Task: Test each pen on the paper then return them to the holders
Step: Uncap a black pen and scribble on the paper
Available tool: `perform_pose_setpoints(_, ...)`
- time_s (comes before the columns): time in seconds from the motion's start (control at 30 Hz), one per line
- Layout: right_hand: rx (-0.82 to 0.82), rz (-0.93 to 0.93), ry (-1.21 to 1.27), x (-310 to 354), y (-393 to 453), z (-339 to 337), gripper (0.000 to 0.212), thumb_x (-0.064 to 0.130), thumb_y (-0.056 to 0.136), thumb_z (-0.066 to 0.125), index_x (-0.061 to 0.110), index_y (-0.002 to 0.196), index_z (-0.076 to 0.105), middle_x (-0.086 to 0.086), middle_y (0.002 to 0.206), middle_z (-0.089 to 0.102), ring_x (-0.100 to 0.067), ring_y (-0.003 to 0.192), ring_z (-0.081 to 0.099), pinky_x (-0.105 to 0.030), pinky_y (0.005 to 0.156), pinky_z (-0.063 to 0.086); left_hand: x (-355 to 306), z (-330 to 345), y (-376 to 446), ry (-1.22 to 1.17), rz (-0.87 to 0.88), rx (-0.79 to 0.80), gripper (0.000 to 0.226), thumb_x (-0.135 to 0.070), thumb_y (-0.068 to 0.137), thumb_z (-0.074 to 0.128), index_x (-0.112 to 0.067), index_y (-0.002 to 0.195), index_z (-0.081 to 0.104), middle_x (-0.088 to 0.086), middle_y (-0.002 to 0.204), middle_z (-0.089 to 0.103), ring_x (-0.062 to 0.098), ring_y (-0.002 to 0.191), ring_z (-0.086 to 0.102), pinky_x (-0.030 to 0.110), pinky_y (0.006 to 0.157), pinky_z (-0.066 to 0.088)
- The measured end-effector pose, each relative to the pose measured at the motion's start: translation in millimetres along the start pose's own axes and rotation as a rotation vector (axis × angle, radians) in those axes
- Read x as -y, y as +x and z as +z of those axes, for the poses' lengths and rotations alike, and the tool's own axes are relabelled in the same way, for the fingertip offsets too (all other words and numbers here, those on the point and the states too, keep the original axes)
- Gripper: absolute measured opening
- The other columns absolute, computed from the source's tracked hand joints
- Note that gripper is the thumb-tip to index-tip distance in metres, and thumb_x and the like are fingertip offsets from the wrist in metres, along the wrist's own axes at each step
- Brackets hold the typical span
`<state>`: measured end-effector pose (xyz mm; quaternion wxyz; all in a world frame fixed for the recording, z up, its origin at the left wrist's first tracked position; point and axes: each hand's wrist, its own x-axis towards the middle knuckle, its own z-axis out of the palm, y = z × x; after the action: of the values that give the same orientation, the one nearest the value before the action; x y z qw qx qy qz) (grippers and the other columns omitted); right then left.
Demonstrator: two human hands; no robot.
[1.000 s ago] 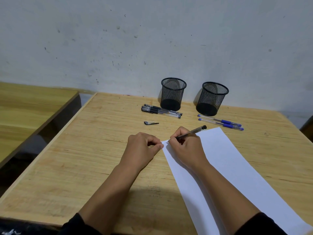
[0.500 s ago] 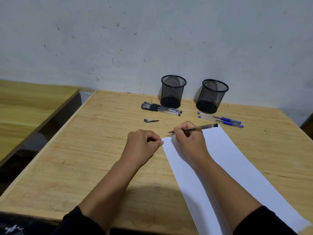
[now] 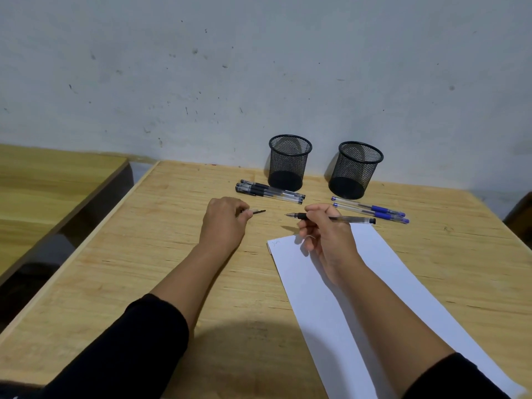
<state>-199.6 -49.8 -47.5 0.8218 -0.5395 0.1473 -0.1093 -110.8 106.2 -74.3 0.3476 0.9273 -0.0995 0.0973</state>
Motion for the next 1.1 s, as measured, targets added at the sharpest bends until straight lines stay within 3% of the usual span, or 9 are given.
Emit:
perform_pose_setpoints(0.07, -0.008, -0.012, -0.003, 4, 1, 1, 0.014, 0.002, 0.092, 0.048, 0.010, 0.081, 0.055, -0.010, 0.064, 0.054, -0.015, 0.049, 0.048, -0.018, 0.035, 0.031, -5, -2, -1, -0.047, 0.011, -0.007, 0.017, -0.025, 0.086, 0.062, -0.017, 0.100, 0.069, 0.003, 0.100, 0.070, 0.019, 0.103, 0.054, 0.020, 0.078, 0.034)
perform_pose_setpoints(0.17, -0.009, -0.078, -0.100, 12, 5, 1, 0.013, 0.000, 0.089, 0.053, 0.009, 0.081, 0.056, -0.007, 0.064, 0.054, -0.007, 0.044, 0.049, -0.016, 0.036, 0.032, -17, -9, -7, -0.268, 0.024, 0.009, 0.013, -0.019, 0.084, 0.065, -0.018, 0.096, 0.069, -0.001, 0.089, 0.070, 0.004, 0.080, 0.059, -0.001, 0.067, 0.036)
perform_pose_setpoints(0.23, 0.006, -0.130, -0.148, 17, 8, 2, 0.013, -0.001, 0.088, 0.055, 0.009, 0.080, 0.058, -0.007, 0.065, 0.053, -0.007, 0.043, 0.049, -0.016, 0.038, 0.033, -26, -13, -12, -0.364, 0.040, 0.012, 0.011, -0.016, 0.083, 0.065, -0.019, 0.092, 0.070, -0.005, 0.083, 0.069, -0.006, 0.072, 0.056, -0.005, 0.064, 0.035)
perform_pose_setpoints(0.4, 0.022, -0.172, -0.165, 25, 11, 2, 0.016, 0.000, 0.086, 0.056, 0.012, 0.076, 0.059, -0.006, 0.062, 0.054, -0.008, 0.044, 0.047, -0.017, 0.039, 0.032, -38, -19, -16, -0.488, 0.051, 0.020, 0.012, -0.016, 0.082, 0.066, -0.028, 0.084, 0.068, -0.009, 0.080, 0.069, -0.005, 0.067, 0.056, 0.001, 0.060, 0.039)
perform_pose_setpoints(0.87, 0.057, -0.221, -0.137, 37, 7, -4, 0.018, -0.001, 0.086, 0.056, 0.010, 0.072, 0.058, -0.004, 0.057, 0.053, -0.008, 0.044, 0.043, -0.017, 0.037, 0.029, -55, -29, -17, -0.478, 0.115, 0.030, 0.011, -0.012, 0.083, 0.065, -0.022, 0.087, 0.069, -0.018, 0.070, 0.062, -0.015, 0.060, 0.053, -0.002, 0.060, 0.035)
perform_pose_setpoints(1.1, 0.110, -0.218, -0.175, 34, 7, 1, 0.019, 0.000, 0.087, 0.057, 0.012, 0.072, 0.057, -0.001, 0.055, 0.052, -0.007, 0.043, 0.042, -0.017, 0.039, 0.028, -63, -25, -20, -0.489, 0.152, 0.057, 0.015, -0.014, 0.082, 0.066, -0.029, 0.083, 0.068, -0.017, 0.076, 0.065, -0.010, 0.066, 0.055, 0.000, 0.064, 0.038)
